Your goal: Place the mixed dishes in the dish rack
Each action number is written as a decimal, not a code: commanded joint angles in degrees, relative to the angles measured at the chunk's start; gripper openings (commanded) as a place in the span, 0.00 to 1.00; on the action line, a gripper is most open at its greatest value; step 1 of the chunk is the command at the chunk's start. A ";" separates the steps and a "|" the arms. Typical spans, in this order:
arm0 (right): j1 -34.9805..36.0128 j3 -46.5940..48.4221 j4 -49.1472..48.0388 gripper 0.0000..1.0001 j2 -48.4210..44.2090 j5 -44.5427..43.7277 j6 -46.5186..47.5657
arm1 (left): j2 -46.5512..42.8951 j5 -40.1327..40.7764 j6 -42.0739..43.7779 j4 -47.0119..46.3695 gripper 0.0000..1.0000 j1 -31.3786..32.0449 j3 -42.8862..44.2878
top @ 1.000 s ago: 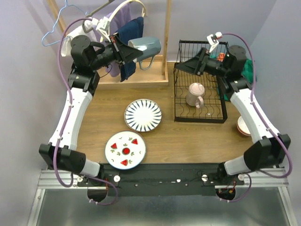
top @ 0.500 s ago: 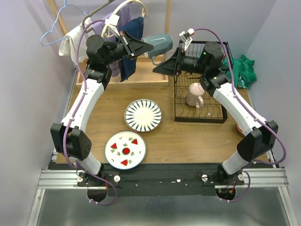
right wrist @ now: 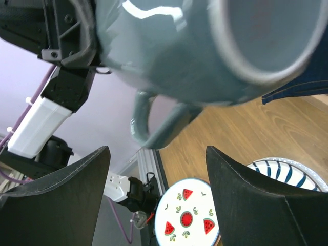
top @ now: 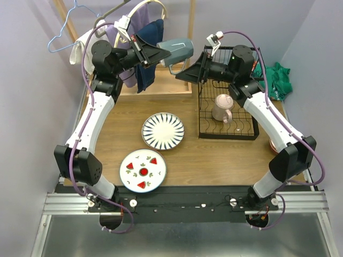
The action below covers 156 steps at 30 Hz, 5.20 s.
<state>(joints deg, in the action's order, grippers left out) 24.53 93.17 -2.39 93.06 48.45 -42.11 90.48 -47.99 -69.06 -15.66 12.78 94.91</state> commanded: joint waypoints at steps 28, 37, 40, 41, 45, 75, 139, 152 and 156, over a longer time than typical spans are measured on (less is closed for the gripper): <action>1.04 6.33 8.33 0.00 -0.24 -4.04 9.91 | -2.15 -1.76 16.63 8.96 0.56 0.59 -2.37; -1.41 2.46 21.37 0.00 -10.16 -19.69 24.94 | -10.05 -0.88 33.88 26.10 0.68 -0.65 -10.87; -1.59 1.67 25.57 0.01 -12.98 -25.67 31.79 | -14.35 -0.35 42.05 33.49 0.70 -0.73 -14.73; -1.77 1.32 26.73 0.01 -15.16 -26.90 33.48 | -15.49 -0.27 44.68 34.98 0.70 -0.73 -15.80; -3.44 -0.44 33.58 0.00 -19.92 -32.78 41.57 | -20.59 1.49 61.59 40.25 0.71 -0.47 -20.81; -15.22 -43.76 23.41 0.01 -34.61 -74.64 47.91 | -7.51 8.17 82.51 32.35 0.66 9.37 -19.16; -15.31 -39.65 25.41 0.09 -20.10 -59.55 47.55 | -0.21 9.14 79.96 29.20 0.63 9.64 -18.71; -13.03 -35.77 20.51 0.00 -15.54 -36.14 55.02 | -2.50 10.72 78.63 28.75 0.62 9.55 -21.00; -9.78 -36.74 15.76 0.01 -13.52 -35.35 60.81 | -3.38 11.25 79.78 30.51 0.62 9.64 -21.87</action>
<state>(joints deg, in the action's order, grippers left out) 11.57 56.10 18.48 77.41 9.17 12.10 90.15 -37.08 9.78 14.00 22.20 74.43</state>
